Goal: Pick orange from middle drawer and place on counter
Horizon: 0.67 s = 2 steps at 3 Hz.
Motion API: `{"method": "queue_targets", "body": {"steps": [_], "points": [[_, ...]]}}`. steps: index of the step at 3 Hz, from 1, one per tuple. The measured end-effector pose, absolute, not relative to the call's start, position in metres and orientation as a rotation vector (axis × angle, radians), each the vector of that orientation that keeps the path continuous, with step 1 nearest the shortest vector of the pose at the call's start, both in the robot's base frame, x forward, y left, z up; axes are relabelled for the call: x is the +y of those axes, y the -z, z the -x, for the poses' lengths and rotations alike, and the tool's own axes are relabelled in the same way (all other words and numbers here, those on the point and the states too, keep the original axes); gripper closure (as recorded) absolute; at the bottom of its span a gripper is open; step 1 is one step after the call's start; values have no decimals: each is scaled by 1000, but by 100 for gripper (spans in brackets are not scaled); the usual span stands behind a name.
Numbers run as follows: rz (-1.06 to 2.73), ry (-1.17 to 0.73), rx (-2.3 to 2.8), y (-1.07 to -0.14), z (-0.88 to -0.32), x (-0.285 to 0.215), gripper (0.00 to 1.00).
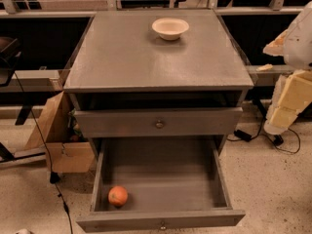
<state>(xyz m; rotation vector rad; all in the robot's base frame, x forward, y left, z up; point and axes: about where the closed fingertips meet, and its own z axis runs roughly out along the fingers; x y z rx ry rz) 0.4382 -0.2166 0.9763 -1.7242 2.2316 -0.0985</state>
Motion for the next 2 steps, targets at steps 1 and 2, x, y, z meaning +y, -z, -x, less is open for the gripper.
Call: {"method": "queue_targets", "body": {"steps": [1,2], "points": [[1721,98,2231,-977,-438,-216,0],[1641,25,2319,-960,-437,-218,0]]}}
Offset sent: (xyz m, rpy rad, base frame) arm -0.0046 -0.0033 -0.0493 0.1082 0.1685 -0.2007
